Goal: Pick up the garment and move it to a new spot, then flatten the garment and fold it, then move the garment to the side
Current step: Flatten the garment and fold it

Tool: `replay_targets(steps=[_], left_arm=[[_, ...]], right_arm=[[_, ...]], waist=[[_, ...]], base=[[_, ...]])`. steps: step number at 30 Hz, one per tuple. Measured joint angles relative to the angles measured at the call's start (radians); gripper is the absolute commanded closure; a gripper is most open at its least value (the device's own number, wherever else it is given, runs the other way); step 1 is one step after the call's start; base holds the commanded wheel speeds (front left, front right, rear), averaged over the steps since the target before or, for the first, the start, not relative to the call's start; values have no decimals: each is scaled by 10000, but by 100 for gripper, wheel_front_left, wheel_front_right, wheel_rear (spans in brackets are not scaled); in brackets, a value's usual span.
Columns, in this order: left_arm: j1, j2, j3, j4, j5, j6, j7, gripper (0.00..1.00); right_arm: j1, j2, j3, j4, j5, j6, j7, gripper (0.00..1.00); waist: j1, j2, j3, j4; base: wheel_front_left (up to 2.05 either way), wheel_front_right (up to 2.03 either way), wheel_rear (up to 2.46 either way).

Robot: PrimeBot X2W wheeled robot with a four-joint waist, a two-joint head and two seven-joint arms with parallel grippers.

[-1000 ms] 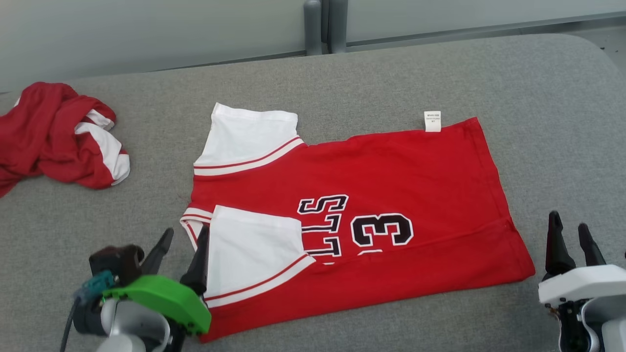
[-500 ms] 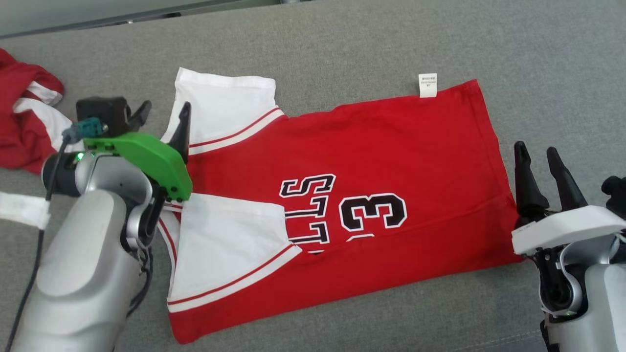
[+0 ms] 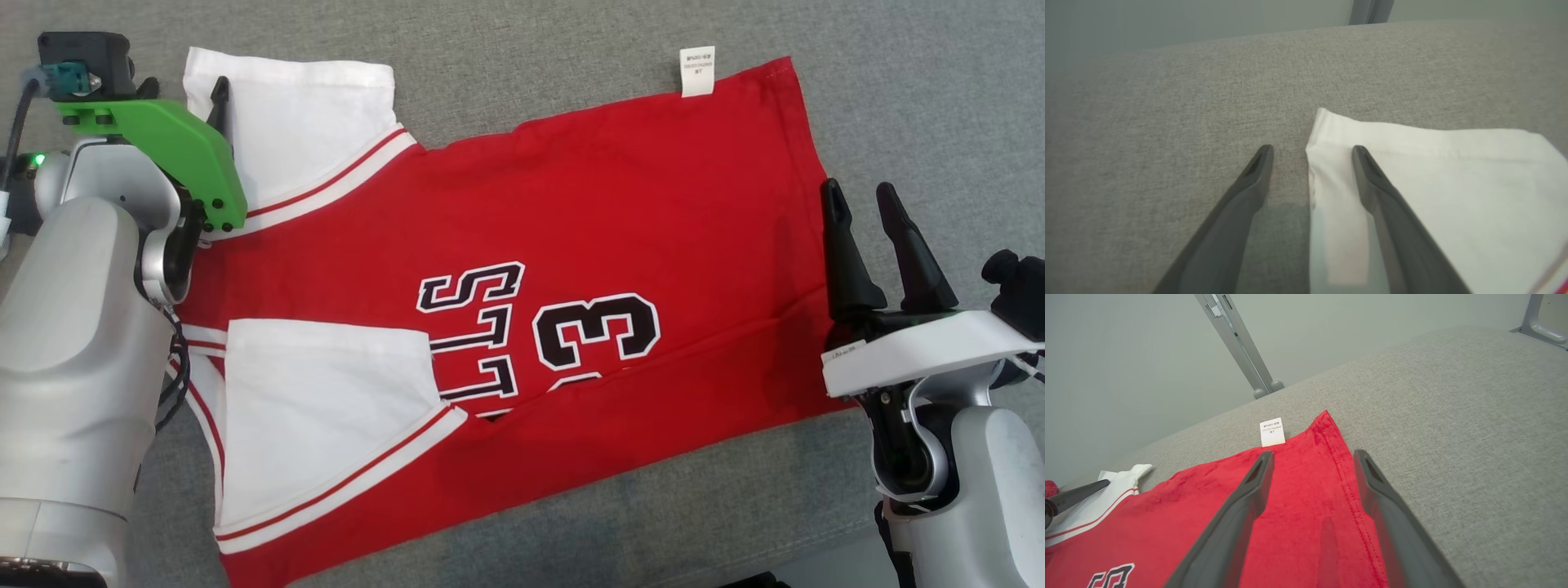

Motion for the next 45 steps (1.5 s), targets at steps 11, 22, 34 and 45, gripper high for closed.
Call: replay_targets(steps=[11,22,34,45], left_arm=[[-740,104,-247,1035,35,-426,98,59],[-513,-339,-616,1129,-31,-869,-299,100],[532,-640,-566,-646,-721,-1237,-849,100],[1466,-725,-782,-2719,-782,-961,-825,100]], right_arm=[[21,2,138,-79,79,0,-138,0],[-325,4,-408,61,-564,0,391,0],[-2364,-1227,-472,2127,-1561,0,1958,0],[-4296,-1985,-132,4915,-1816,0,2800,0]], waist=[[0,0,211,-375],[-1,0,-291,-26],[-1,0,-844,758],[-1,0,-576,1412]], base=[[0,0,0],[0,0,0],[0,0,0],[0,0,0]])
